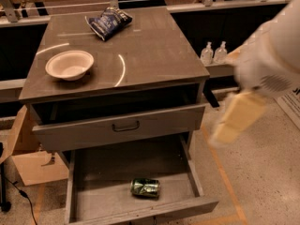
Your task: Pick green can from middle drawer and place on counter
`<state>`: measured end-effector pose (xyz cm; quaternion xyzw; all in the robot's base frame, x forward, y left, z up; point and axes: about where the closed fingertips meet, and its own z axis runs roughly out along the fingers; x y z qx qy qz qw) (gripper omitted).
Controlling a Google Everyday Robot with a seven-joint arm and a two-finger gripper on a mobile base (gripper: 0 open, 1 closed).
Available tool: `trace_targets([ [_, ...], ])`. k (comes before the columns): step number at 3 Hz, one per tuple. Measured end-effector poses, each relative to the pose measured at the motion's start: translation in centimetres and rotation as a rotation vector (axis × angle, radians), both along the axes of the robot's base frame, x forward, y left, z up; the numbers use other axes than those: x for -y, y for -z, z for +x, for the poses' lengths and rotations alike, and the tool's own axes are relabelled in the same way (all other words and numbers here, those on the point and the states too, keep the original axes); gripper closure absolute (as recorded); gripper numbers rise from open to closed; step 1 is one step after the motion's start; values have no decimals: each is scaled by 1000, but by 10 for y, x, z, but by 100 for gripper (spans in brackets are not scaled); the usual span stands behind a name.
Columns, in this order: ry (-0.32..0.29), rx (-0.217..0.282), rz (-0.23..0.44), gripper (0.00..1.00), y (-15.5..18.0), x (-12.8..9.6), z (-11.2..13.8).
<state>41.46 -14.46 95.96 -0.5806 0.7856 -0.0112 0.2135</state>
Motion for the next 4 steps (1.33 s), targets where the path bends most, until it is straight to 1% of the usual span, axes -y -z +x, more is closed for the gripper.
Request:
trace_targets([
  [1,-58,-80,72,0,106,-86,4],
  [2,-55,-119,87,0,189,-113,16],
  [3,-38,-58,123,0,186,-118,31],
  [4,6,-57,135,0,189,-119,23],
])
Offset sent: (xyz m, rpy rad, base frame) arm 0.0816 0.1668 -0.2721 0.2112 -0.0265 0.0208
